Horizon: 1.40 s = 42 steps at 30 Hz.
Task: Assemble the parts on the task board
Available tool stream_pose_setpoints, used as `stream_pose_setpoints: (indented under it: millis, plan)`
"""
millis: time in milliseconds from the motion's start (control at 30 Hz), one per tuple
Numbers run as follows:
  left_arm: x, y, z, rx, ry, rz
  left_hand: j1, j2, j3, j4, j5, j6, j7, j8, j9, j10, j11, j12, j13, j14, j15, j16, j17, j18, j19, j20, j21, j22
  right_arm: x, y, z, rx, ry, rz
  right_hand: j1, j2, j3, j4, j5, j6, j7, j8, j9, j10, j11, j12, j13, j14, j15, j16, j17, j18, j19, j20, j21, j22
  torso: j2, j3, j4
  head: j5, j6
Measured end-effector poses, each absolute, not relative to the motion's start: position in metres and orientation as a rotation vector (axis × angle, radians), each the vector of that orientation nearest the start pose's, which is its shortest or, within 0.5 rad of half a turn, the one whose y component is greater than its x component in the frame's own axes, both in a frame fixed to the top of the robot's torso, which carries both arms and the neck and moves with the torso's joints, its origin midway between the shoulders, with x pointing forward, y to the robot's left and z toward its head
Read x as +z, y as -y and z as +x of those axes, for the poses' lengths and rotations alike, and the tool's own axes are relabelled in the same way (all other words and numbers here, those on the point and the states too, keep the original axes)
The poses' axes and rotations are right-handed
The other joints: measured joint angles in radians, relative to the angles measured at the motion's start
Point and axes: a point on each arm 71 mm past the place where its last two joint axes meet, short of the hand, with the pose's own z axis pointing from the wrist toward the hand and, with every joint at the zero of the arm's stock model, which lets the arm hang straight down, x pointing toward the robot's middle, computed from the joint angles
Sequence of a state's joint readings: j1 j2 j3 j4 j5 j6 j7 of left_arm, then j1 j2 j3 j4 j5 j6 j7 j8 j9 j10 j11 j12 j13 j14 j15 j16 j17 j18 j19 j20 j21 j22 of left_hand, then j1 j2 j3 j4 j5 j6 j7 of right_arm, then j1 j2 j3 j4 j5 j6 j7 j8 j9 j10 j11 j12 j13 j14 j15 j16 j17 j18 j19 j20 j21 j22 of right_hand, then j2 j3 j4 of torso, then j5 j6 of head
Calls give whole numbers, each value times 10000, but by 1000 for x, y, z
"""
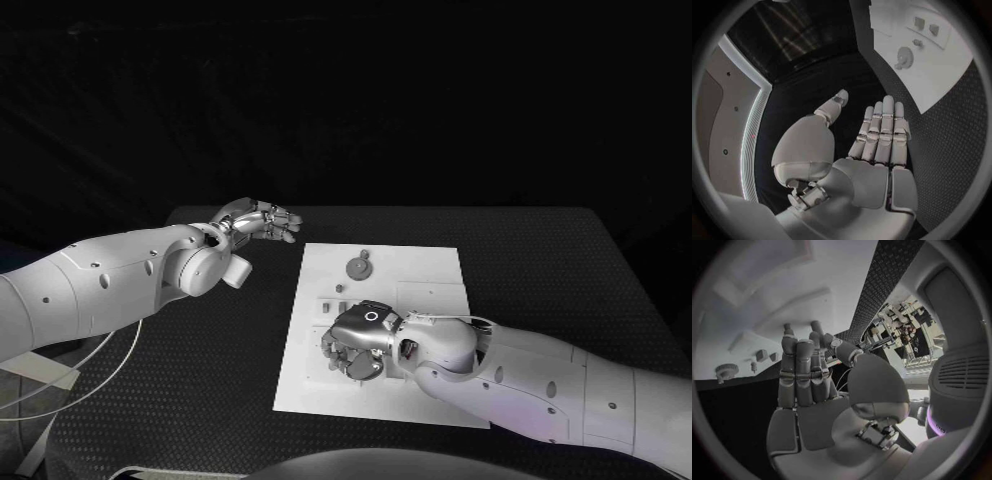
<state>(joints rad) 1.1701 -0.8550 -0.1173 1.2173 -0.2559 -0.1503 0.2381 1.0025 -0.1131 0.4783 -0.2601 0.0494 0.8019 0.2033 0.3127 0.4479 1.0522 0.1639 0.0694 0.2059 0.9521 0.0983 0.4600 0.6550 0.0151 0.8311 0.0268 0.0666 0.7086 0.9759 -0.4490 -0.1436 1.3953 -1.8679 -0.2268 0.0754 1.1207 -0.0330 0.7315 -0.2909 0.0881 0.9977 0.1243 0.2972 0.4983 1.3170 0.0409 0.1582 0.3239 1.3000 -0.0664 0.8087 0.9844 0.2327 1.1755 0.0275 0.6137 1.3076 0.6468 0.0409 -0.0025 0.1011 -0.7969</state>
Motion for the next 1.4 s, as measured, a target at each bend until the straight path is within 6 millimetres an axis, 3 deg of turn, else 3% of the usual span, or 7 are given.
stream_pose_setpoints:
  millis: [1400]
  plan:
    - [-244,-306,513,-11595,-16851,-10071,-37,37,-27,-27,0,-23,-24,37,-3,0,0,0,-7,0,0,-39,14,0,0,0,0,-48,-319,9,382,9581,-17030,-8605,48,26,-3,-2,-31,3,1,0,0,1,0,6,30,3,7,72,-46,9,-55,-19,117,4,-4,6,-7,15,-12]
